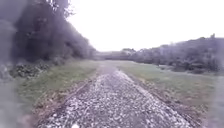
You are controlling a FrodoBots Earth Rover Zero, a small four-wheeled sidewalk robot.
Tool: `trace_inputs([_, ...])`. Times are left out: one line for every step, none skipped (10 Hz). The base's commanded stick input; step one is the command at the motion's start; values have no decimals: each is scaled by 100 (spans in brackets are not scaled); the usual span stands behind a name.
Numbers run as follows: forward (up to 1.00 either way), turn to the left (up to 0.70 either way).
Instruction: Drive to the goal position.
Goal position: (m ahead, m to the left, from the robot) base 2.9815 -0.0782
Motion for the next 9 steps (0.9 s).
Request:
trace_inputs([70,0])
trace_inputs([70,0])
trace_inputs([70,0])
trace_inputs([70,0])
trace_inputs([70,0])
trace_inputs([70,0])
trace_inputs([70,0])
trace_inputs([70,0])
trace_inputs([70,0])
